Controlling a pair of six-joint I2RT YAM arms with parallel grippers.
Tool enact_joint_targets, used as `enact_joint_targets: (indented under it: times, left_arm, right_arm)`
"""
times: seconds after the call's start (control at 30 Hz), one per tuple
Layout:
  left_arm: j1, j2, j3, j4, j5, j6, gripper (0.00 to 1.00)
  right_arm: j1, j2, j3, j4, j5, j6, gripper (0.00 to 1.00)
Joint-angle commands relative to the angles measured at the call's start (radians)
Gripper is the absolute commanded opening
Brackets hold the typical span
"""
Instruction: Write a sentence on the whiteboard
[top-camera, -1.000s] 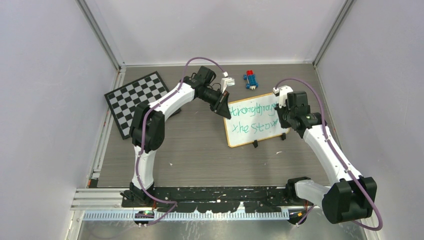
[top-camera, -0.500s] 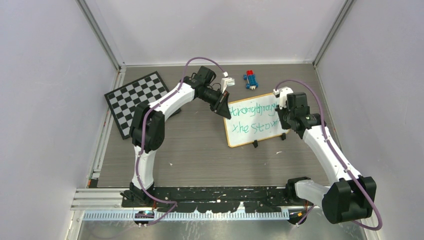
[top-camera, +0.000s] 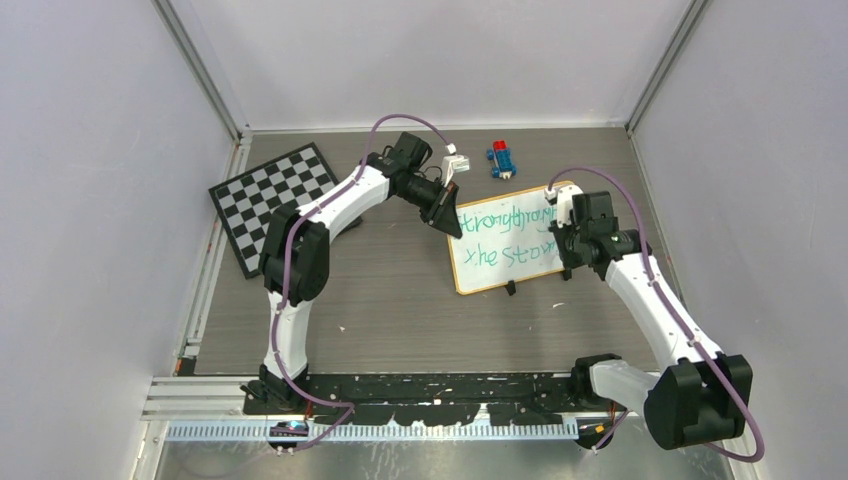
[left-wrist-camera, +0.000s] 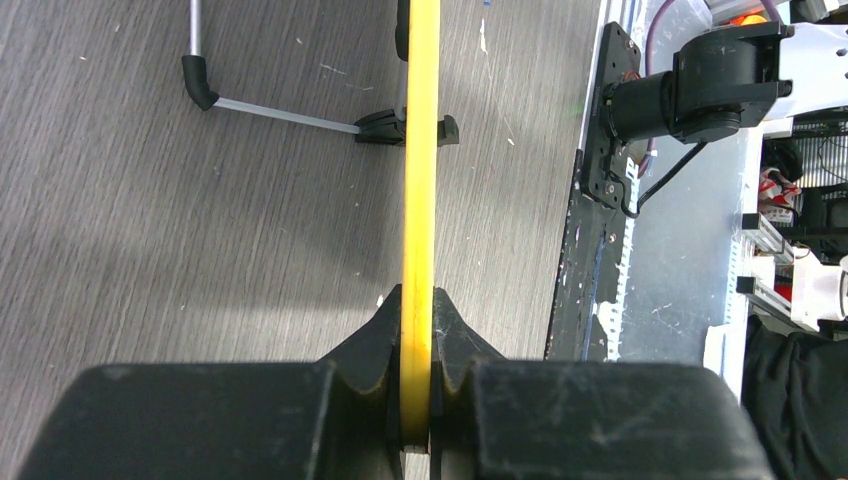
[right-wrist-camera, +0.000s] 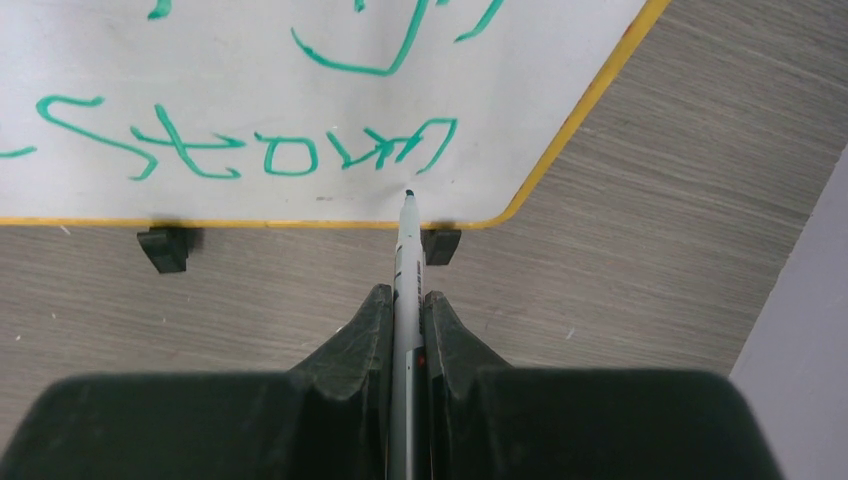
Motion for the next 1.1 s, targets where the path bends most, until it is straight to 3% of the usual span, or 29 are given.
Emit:
enact_joint_targets:
  times: [0.0,0.53,0.9,0.97,1.07]
  left_arm:
    - [0.000,-0.003,0.030,0.018,-0.008,0.003,0.00]
    - [-0.001,0.004,0.032,0.021,-0.011,0.006,0.00]
    - [-0.003,0.003,0.041,0.021,-0.009,-0.003,0.00]
    - [-0.003,-0.002,0.047,0.020,-0.012,-0.006,0.08]
    - [-0.004,-0.015,0.074,-0.004,-0.008,-0.007,0.30]
  right_arm:
    - [-0.004,-0.077,0.060,-0.069,-0.019,-0.005,0.00]
    - [-0.004,0.016,0.011,0.096,0.089,-0.015,0.00]
    - [-0.003,-0.005,0.072,0.004,0.038,-0.028,0.00]
    - [-0.003,-0.017,0.117,-0.049,-0.020,-0.027,0.00]
    - [0.000,-0.029,0.181,-0.118,-0.154,-0.019,0.00]
